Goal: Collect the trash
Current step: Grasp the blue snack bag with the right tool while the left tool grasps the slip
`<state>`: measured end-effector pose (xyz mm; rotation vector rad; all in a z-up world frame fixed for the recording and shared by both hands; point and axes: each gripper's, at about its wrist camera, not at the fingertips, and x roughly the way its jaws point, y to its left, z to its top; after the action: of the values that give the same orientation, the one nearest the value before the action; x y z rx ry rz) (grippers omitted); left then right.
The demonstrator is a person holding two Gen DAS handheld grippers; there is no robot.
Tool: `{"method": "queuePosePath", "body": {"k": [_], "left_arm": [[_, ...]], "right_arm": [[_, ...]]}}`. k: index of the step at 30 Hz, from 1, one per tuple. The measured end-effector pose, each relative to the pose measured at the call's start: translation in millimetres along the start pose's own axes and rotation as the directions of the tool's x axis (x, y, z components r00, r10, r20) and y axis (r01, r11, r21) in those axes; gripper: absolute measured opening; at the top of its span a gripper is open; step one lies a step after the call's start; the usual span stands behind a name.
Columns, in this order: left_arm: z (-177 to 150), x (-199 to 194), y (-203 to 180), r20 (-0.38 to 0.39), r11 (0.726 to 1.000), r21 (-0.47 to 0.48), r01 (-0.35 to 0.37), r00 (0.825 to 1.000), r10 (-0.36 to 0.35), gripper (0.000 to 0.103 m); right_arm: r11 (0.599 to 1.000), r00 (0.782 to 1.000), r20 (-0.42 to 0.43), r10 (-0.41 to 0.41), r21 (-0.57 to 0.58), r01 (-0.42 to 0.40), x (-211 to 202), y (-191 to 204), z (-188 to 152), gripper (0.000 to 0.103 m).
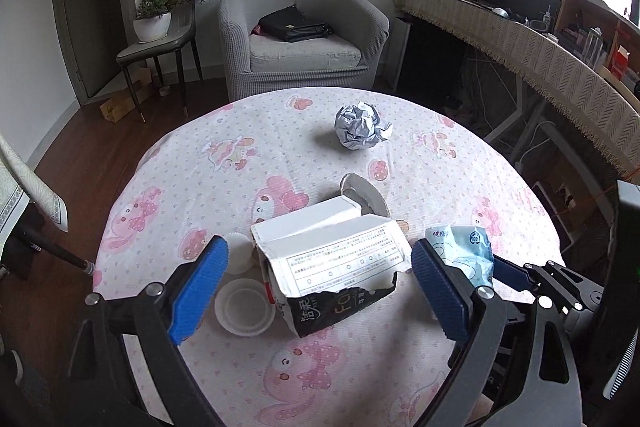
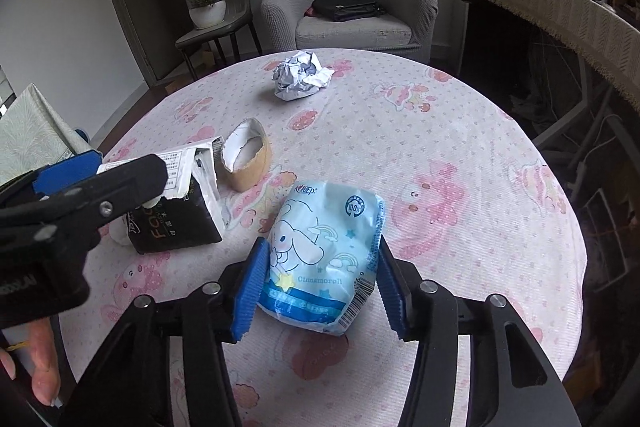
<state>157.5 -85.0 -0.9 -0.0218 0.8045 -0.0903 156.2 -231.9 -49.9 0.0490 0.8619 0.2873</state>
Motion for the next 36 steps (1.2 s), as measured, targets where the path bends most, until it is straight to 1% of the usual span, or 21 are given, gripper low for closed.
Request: {"method": "queuePosePath", "body": {"k": [4, 10, 15, 20, 24, 27, 29, 32, 34, 36], "left_arm": [[5, 8, -9, -0.009, 1.0, 0.014, -0.022, 1.0, 0.023, 0.094], [6, 22, -17, -0.037, 0.994, 0.059, -0.09, 0.995, 0.093, 0.094], [7, 24, -13, -0.034, 0.992, 0.044, -0.117, 0.992, 0.119, 0.089], [7, 19, -8, -0.026, 0.995, 0.019, -0.103, 0.994, 0.103, 0.084], [9, 10, -2, -0.007, 0.998, -0.007, -0.057, 0.998, 0.057, 0.084], [9, 8, 0, -0.007, 0.999, -0.01, -0.038, 0.999, 0.038, 0.083], [9, 3, 2, 0.01, 1.0, -0.023, -0.016, 1.0, 0.016, 0.082], [11, -11, 2, 0.064, 1.0, -0.022, 0.019, 0.998, -0.017, 0.082], [12, -21, 3, 0.096, 0.999, -0.024, 0.027, 0.995, -0.025, 0.082], [13, -27, 4, 0.112, 0.999, -0.022, 0.037, 0.993, -0.034, 0.082]], "right_arm": [[1.0, 1.0, 0.009, -0.008, -0.001, 0.008, -7, -7, 1, 0.048], [1.0, 1.0, -0.003, 0.003, 0.002, -0.003, -8, -17, 1, 0.046], [1.0, 1.0, -0.009, 0.006, -0.006, -0.006, -7, -18, 0, 0.045], [1.0, 1.0, -0.015, 0.015, 0.001, -0.015, -7, -19, 0, 0.045], [1.0, 1.0, -0.016, 0.017, 0.003, -0.017, -8, -19, 0, 0.046], [1.0, 1.0, -0.017, 0.021, -0.003, -0.021, -8, -16, 1, 0.045], [1.0, 1.0, -0.017, 0.022, -0.012, -0.022, -7, -15, 1, 0.044], [0.999, 0.999, -0.02, 0.027, -0.017, -0.027, -5, -16, 2, 0.042], [0.999, 0.999, -0.013, 0.036, -0.008, -0.036, -5, -18, 3, 0.04], [0.999, 0.999, -0.007, 0.038, -0.004, -0.038, -7, -18, 4, 0.037]]}}
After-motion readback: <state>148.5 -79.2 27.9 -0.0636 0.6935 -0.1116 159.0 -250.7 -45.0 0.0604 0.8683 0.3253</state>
